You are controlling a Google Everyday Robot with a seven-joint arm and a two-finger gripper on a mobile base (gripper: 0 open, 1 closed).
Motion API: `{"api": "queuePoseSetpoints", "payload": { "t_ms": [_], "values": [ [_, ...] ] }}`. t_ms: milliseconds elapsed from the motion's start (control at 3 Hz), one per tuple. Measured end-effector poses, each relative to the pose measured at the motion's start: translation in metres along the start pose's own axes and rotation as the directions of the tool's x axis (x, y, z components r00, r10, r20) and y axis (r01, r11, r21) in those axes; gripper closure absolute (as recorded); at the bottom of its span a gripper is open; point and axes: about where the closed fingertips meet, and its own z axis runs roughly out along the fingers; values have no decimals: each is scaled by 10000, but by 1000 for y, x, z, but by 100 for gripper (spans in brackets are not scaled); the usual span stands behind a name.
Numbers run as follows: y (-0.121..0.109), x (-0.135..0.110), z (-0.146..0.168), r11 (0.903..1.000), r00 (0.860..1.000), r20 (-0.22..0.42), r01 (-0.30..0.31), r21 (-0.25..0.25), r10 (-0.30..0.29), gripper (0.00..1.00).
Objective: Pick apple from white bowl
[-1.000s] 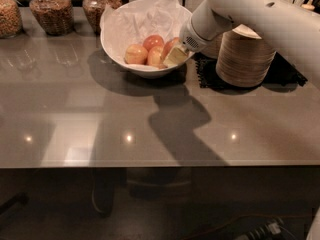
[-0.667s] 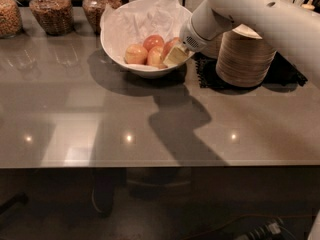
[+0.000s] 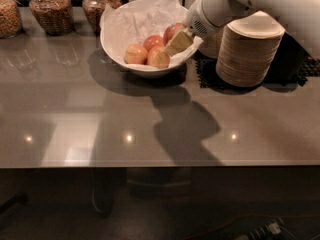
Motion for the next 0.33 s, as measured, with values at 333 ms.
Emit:
{"api": "queuePoseSetpoints", "payload": {
  "t_ms": [333],
  "values": [
    [-9, -10, -33, 10000, 9955, 949, -75, 62, 69, 100]
  ]
}}
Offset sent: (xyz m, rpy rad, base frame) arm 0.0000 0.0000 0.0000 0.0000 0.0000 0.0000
